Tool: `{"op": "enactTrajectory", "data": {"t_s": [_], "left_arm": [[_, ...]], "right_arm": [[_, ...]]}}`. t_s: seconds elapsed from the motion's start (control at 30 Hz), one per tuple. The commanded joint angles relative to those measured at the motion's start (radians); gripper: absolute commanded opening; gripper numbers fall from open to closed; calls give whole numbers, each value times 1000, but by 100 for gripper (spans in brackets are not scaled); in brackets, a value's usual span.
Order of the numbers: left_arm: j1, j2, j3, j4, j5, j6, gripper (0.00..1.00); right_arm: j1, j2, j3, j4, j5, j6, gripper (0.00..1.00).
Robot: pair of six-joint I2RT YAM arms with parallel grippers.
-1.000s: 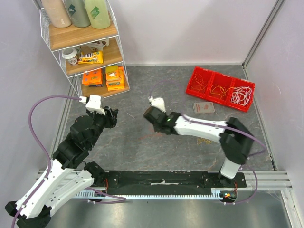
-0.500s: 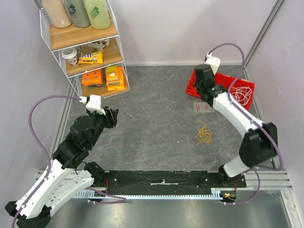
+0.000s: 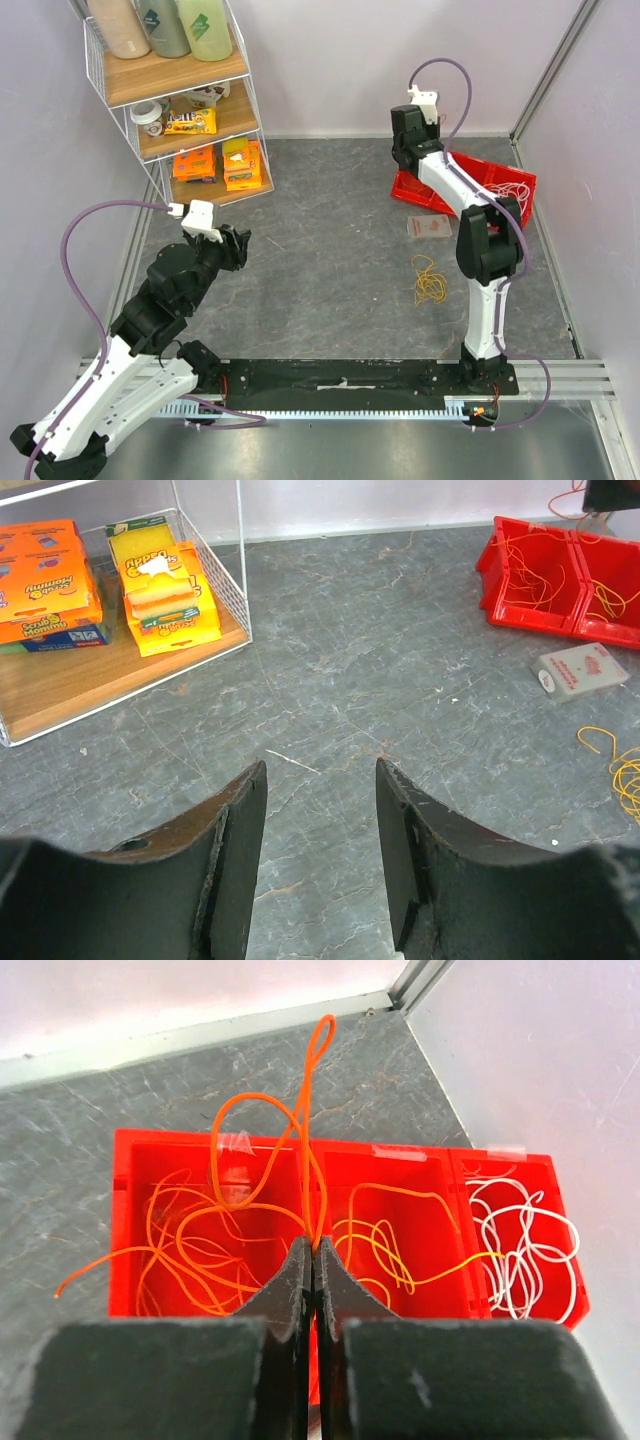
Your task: Untangle the cables
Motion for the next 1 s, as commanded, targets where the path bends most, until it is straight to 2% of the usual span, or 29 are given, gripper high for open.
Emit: {"op": "enactTrajectory", "data": {"t_s": [0.0,0.07,0.23,0.4,0.57,0.73,0.83,0.97], "left_arm": [[4,-4,-1,44,10,4,54],[2,-4,-2,45,14,4,54],[2,8,-1,45,18,4,54],[4,14,-4,44,7,5,54],[4,25,-2,45,18,5,54],[4,29,0,45,23,5,54],[4,29,-2,45,15,7,53],[4,40,-2,45,17,7,53]], "right_arm": [[4,77,63,6,45,-124,0],[1,108,63,6,14,-128,0],[0,164,67,-4,-268,-98,0],[-43,183,41,-38,-423,52,0],[-130,189,20,-56,-498,139,0],[-150,204,78,-96,-567,88,0],[-152,198,116,-139,-607,91,7],[-140,128,113,-181,-624,111,25]]}}
